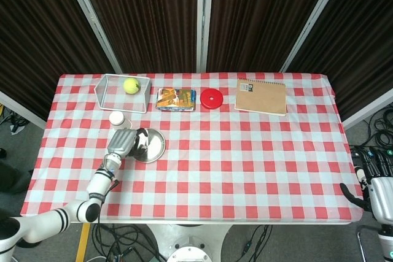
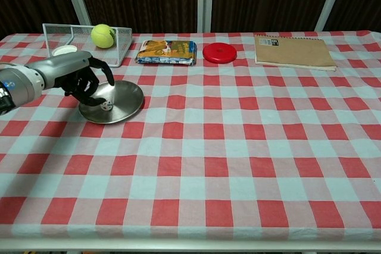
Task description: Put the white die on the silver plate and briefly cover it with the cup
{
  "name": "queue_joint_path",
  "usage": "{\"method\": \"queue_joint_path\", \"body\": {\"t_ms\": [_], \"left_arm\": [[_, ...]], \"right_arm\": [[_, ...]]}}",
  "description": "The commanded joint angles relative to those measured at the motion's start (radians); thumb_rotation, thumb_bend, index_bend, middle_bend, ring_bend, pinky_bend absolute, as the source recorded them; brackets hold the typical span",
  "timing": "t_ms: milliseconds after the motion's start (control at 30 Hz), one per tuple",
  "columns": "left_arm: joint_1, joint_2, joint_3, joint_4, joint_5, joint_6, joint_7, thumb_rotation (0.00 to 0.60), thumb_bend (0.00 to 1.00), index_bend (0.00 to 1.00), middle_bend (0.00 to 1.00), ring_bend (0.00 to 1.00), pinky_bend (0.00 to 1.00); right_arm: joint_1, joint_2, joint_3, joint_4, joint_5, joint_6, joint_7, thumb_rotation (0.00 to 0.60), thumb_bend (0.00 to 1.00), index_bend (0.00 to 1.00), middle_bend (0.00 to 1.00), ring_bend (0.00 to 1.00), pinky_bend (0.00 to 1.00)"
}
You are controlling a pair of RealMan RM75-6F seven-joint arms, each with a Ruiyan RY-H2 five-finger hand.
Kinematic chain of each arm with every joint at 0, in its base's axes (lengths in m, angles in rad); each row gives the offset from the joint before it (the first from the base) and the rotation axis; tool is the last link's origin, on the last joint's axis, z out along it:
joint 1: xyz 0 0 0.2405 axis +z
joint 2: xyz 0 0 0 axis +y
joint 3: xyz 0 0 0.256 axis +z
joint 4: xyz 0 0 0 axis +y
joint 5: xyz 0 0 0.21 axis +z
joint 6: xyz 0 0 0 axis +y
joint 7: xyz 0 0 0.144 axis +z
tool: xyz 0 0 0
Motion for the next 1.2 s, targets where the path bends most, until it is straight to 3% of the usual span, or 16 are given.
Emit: {"method": "queue_joint_path", "body": {"t_ms": [33,200,333,467,633,700,1000,1200], "left_arm": [[0.054,0.02,0.009,-0.041,0.076,0.119,-0.068,0.6,0.26,0.31,0.62,0.57,0.73],[0.153,0.088,0.014,-0.099,0.129,0.272,-0.182,0.6,0.26,0.33,0.6,0.52,0.71],[0.199,0.127,0.003,-0.089,0.104,0.292,-0.253,0.6,0.26,0.37,0.56,0.47,0.71],[0.206,0.134,-0.024,-0.032,0.043,0.233,-0.314,0.6,0.26,0.37,0.48,0.39,0.68],[0.17,0.118,-0.06,0.062,-0.009,0.094,-0.415,0.6,0.25,0.3,0.33,0.22,0.4],[0.147,0.112,-0.072,0.096,-0.016,0.021,-0.47,0.6,0.23,0.24,0.25,0.16,0.34],[0.056,0.024,-0.101,0.299,-0.006,-0.111,-0.557,0.6,0.19,0.14,0.19,0.14,0.3],[0.017,-0.003,-0.113,0.356,0.011,-0.188,-0.636,0.6,0.19,0.17,0.19,0.14,0.3]], "right_arm": [[0.0,0.001,0.0,-0.002,-0.003,0.001,-0.003,0.6,0.17,0.03,0.14,0.0,0.0],[-0.001,0.003,0.0,-0.007,-0.009,0.007,-0.01,0.6,0.17,0.04,0.14,0.0,0.0],[0.0,-0.002,0.001,-0.005,-0.015,0.011,-0.006,0.6,0.17,0.04,0.13,0.0,0.0],[0.001,-0.006,0.0,0.002,-0.021,0.014,-0.004,0.6,0.17,0.04,0.13,0.0,0.0],[-0.001,-0.002,0.001,0.001,-0.017,0.014,-0.002,0.6,0.17,0.04,0.13,0.0,0.0],[-0.001,0.001,0.001,-0.004,-0.021,0.017,-0.007,0.6,0.17,0.04,0.13,0.0,0.0],[-0.003,0.012,0.0,-0.024,-0.013,0.011,-0.015,0.6,0.17,0.04,0.13,0.0,0.0],[-0.002,0.014,0.003,-0.029,-0.003,0.002,-0.018,0.6,0.17,0.04,0.13,0.0,0.0]]}}
